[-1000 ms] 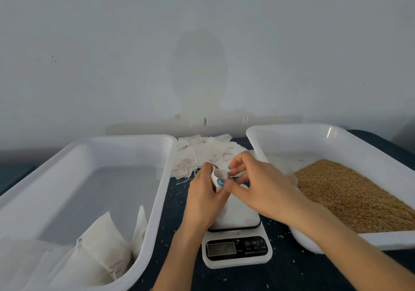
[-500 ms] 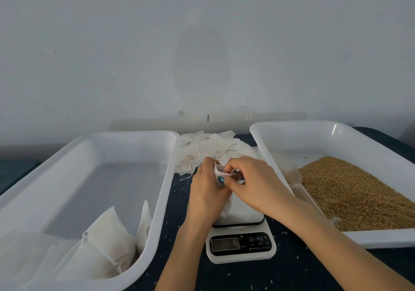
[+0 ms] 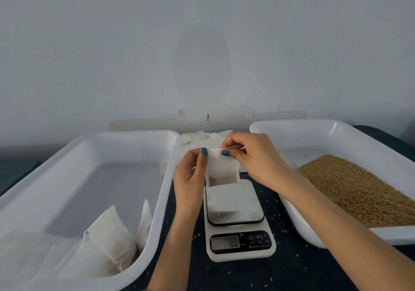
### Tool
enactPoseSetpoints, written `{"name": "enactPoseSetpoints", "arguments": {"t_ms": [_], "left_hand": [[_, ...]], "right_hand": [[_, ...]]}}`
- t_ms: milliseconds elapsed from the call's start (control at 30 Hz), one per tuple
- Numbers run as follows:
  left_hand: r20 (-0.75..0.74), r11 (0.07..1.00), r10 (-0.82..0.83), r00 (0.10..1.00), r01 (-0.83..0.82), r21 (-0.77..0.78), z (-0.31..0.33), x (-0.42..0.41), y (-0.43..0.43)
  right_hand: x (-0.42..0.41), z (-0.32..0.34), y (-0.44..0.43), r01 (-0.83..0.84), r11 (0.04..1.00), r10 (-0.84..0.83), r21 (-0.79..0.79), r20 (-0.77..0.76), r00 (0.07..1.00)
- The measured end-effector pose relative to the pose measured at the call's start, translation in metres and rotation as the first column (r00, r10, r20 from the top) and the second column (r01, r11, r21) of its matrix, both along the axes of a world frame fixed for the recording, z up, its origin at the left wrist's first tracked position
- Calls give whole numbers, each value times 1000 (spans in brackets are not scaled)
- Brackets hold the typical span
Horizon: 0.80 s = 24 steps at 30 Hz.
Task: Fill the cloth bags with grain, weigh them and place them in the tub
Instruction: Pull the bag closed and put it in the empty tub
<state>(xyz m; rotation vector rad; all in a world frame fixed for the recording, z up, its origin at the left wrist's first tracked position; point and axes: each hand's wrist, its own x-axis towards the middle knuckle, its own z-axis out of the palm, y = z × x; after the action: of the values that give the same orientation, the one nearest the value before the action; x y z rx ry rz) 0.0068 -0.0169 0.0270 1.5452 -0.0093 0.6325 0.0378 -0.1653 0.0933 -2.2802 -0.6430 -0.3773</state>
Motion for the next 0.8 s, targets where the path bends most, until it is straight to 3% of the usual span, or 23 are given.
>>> {"name": "enactPoseSetpoints", "arguments": {"t_ms": [267, 400, 500, 600, 800], "left_hand": [[-61, 995, -69, 996, 74, 70, -2, 5, 3], [-33, 996, -37, 999, 40, 84, -3, 5, 2], [-21, 996, -35, 999, 37, 86, -2, 6, 2], [-11, 995, -47, 999, 48, 90, -3, 6, 1], [-29, 987, -98, 995, 101, 125, -7, 7, -1]], "right_hand": [[0, -11, -7, 30, 996, -31, 88, 0, 1000], [-7, -21, -7, 74, 965, -69, 250, -29, 997], [-13, -40, -3, 147, 979, -137, 141, -80, 987], [-15, -60, 0, 181, 977, -180, 110, -20, 983], [-13, -87, -2, 164, 937, -187, 309, 47, 981]]}}
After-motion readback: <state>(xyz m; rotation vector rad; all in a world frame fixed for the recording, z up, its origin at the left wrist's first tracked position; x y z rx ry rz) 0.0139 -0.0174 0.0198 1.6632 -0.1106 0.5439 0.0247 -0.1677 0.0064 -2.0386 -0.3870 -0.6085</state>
